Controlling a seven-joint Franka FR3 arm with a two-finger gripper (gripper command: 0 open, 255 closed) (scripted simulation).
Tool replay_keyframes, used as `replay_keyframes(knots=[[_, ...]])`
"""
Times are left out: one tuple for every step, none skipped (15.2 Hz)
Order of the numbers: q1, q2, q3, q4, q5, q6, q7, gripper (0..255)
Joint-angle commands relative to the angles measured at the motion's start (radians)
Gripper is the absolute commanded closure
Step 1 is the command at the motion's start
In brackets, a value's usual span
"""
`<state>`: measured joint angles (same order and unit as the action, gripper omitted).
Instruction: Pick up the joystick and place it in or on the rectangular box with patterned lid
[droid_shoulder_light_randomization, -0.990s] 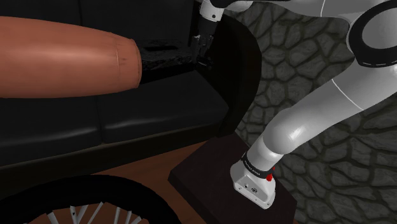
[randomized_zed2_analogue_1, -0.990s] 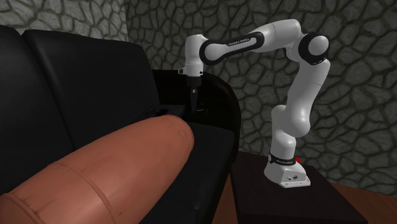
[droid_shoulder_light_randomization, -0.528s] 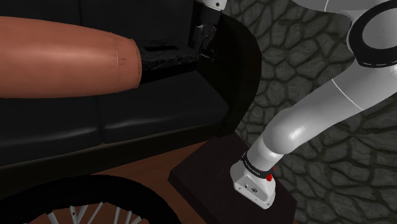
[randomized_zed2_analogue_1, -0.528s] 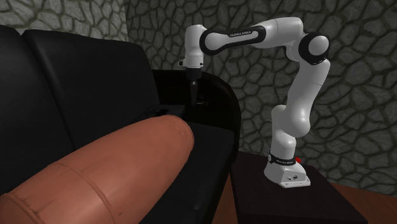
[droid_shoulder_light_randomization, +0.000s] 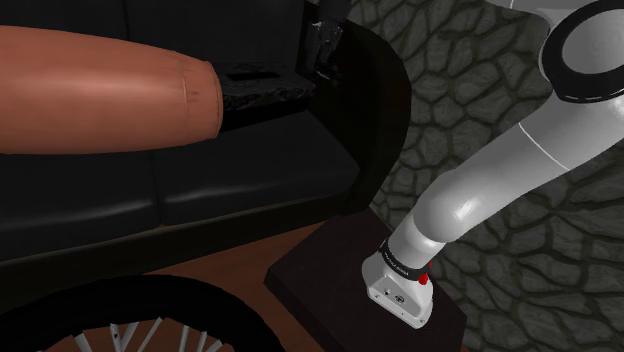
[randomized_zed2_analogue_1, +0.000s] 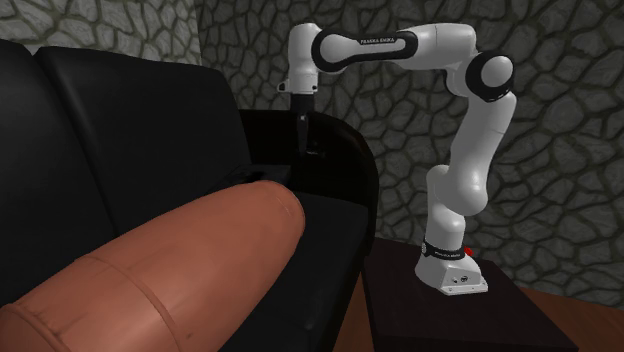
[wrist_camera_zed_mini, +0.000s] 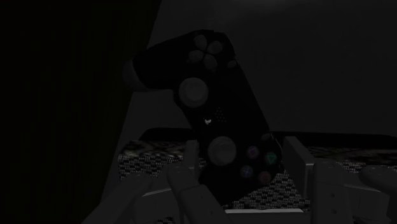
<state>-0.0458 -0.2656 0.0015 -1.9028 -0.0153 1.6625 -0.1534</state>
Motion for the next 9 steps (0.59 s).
replay_keyframes(knots=[[0.006,0.059,0.01,0.067,0.002,-0.009,0.015,255],[0.01,0.097,0.016,0.108,0.002,-0.012,0.025,255],[0.013,0.135,0.022,0.151,0.002,-0.016,0.035,255],[0.017,0.174,0.028,0.195,0.001,-0.022,0.045,255],[0.022,0.214,0.033,0.242,0.0,-0.03,0.055,255],[0.026,0.254,0.038,0.291,-0.001,-0.038,0.064,255],[0.031,0.296,0.043,0.343,-0.003,-0.049,0.074,255],[0.036,0.339,0.048,0.397,-0.006,-0.061,0.083,255],[0.041,0.383,0.052,0.456,-0.009,-0.075,0.092,255]])
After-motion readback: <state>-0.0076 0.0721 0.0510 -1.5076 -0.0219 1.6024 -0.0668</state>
